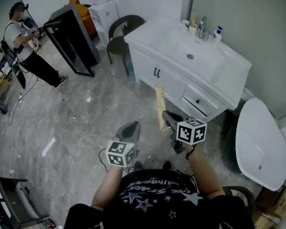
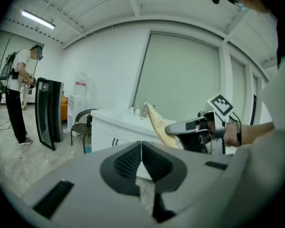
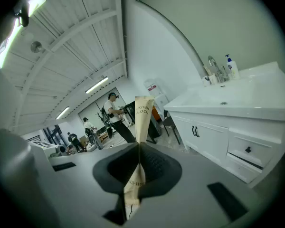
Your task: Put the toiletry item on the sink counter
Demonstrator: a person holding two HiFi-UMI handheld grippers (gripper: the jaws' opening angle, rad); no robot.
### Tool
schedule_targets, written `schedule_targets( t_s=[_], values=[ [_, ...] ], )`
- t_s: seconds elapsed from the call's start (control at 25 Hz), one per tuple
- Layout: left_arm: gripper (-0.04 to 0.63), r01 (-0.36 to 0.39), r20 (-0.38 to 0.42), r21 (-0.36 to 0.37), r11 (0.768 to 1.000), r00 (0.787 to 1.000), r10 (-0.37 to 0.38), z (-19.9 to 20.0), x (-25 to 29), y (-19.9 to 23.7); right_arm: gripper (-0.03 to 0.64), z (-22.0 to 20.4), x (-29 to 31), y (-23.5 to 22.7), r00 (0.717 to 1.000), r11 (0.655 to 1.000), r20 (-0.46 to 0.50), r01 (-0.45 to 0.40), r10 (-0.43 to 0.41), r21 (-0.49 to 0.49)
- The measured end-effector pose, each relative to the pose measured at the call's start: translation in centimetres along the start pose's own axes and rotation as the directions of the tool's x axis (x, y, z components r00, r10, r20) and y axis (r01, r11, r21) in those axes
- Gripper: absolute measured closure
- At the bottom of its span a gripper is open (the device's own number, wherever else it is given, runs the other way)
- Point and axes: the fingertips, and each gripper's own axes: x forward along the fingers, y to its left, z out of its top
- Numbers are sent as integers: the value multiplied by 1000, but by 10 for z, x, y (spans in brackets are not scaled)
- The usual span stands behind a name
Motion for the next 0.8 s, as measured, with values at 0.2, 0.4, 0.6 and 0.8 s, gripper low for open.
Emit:
schedule_targets(
  t_s=[0.2, 0.4, 0.6, 0.8],
  values=[
    [577, -19, -11, 7, 1000, 1000, 19, -5, 6, -9, 594, 1, -9, -8, 1000, 1000, -2, -13, 13, -9],
    [577, -29, -15, 19, 999, 999, 29, -6, 11, -25, 594, 0, -21, -17, 1000, 1000, -9, -17, 17, -10],
    [577, -41, -22, 36, 999, 999, 41, -11, 17, -40, 594, 1, -38, -30, 1000, 1000, 7, -21, 21, -3],
    [577, -83, -14, 36, 996, 996, 84, -14, 17, -49, 594, 1, -53, -51, 999, 999, 22, -36, 35, 22]
  ],
)
